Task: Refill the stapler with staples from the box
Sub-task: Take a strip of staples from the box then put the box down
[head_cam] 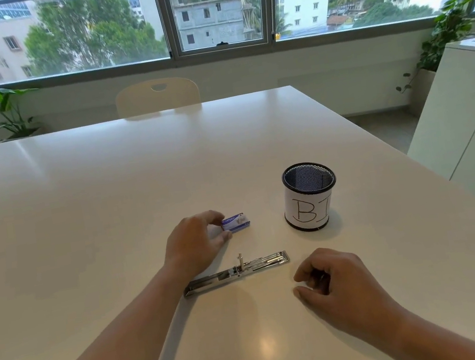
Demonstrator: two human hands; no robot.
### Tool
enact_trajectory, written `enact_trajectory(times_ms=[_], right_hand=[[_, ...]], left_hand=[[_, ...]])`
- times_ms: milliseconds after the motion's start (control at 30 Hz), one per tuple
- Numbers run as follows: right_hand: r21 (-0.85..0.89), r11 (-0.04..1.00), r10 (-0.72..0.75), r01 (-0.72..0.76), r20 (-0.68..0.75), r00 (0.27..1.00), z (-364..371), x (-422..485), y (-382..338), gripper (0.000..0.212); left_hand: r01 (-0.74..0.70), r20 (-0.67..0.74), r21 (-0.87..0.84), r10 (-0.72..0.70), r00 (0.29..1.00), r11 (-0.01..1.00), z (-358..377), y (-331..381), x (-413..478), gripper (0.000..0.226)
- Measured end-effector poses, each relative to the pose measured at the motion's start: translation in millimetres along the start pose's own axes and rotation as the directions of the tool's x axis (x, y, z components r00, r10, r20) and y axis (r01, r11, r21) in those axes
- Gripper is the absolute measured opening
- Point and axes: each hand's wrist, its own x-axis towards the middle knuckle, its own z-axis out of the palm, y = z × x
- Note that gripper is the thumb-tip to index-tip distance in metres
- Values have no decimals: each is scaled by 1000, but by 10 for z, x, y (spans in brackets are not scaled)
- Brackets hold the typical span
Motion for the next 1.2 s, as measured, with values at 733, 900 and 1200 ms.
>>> enact_trajectory(times_ms=[733, 900, 1200], right_hand=[[102, 994, -71, 50, 211, 975, -136, -48, -64, 43], [98, 991, -115, 90, 294, 949, -152, -36, -62, 44], [45, 987, -163, 157, 327, 931, -124, -27, -36, 41]], left_hand=[[-104, -127, -428, 55, 990, 898, -372, 495, -1633, 18], [-51, -47, -408, 35, 998, 912, -346, 508, -1673, 21], [-18, 19, -280, 24, 1000, 960, -347, 605, -1711, 18]])
